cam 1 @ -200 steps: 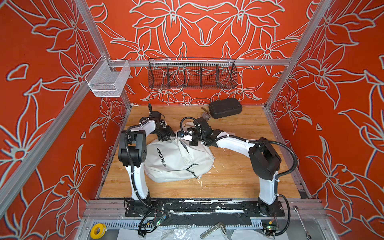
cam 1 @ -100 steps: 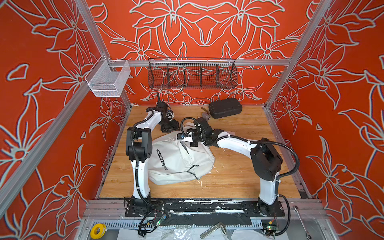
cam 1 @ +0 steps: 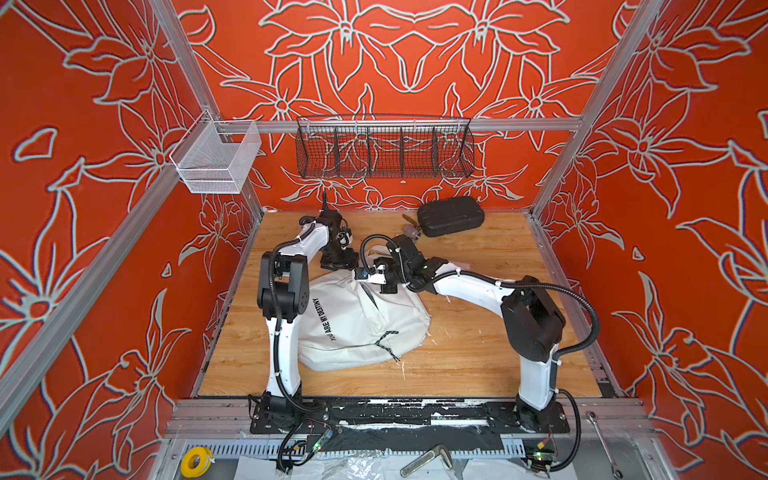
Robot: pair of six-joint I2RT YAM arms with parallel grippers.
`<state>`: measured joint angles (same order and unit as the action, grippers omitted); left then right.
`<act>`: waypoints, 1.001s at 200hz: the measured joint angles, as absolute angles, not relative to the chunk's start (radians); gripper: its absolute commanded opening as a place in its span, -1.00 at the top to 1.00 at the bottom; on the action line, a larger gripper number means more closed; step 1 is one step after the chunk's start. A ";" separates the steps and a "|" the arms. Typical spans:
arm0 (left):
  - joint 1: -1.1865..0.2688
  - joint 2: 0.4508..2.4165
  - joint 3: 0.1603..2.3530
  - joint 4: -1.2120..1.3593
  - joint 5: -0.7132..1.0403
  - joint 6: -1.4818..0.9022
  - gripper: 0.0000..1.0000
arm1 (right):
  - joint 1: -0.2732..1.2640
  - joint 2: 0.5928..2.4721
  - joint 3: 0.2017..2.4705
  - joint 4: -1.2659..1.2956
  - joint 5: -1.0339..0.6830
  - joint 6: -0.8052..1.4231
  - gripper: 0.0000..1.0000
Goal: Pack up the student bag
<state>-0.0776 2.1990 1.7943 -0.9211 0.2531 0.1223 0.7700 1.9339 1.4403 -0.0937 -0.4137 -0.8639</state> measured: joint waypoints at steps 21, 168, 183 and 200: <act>-0.060 2.199 1.773 -0.916 0.263 0.134 -0.74 | 0.770 1.933 1.438 -0.094 -0.407 -0.863 1.00; -0.003 2.215 1.811 -0.956 0.426 0.147 1.00 | 0.788 1.872 1.433 -0.252 -0.366 -0.825 1.00; 0.009 2.215 1.866 -0.979 0.428 0.140 1.00 | 0.793 1.843 1.405 -0.284 -0.367 -0.820 1.00; 0.027 2.220 1.937 -1.017 0.433 0.134 1.00 | 0.799 1.813 1.369 -0.313 -0.367 -0.818 1.00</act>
<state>0.0269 2.2200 1.9369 -1.0172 0.4332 0.1337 0.7990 1.8126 1.3689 -0.3126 -0.3672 -0.8185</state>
